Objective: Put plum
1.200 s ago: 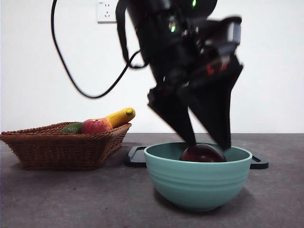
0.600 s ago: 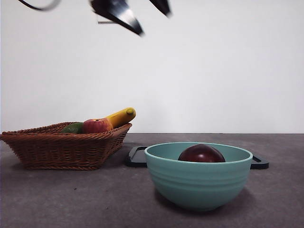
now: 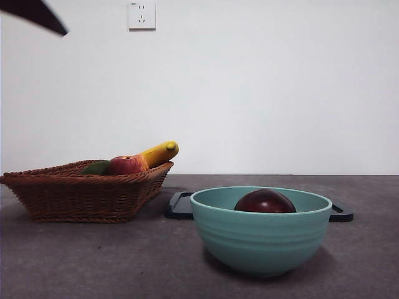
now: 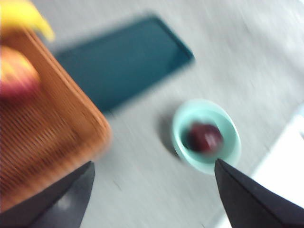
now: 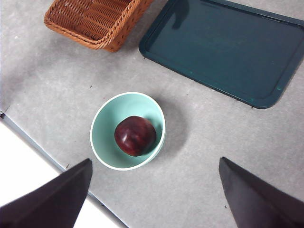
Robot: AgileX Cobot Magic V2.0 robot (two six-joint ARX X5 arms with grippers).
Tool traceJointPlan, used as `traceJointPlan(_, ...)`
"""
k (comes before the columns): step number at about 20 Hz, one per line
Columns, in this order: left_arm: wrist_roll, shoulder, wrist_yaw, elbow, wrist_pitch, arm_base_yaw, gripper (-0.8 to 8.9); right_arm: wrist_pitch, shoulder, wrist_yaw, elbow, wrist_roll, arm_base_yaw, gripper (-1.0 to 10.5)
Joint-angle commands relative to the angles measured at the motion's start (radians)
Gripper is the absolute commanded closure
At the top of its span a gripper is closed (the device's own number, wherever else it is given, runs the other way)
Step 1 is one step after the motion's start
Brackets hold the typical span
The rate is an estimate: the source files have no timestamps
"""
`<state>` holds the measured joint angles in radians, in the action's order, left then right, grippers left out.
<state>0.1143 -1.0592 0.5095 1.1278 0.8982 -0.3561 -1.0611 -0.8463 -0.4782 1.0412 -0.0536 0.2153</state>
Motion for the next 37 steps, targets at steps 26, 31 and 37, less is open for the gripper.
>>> traceJointPlan(26, 0.015, 0.124, 0.182, -0.18, 0.052, -0.004, 4.11, 0.224, -0.222, 0.066, -0.122, 0.166, 0.19, 5.2)
traceJointPlan(31, 0.015, 0.124, 0.182, -0.18, 0.052, -0.004, 4.11, 0.458, -0.327, 0.117, -0.259, 0.227, 0.248, 5.8)
traceJointPlan(37, 0.015, 0.124, 0.182, -0.18, 0.051, -0.004, 4.11, 0.57, -0.449, 0.206, -0.286, 0.232, 0.312, 6.8)
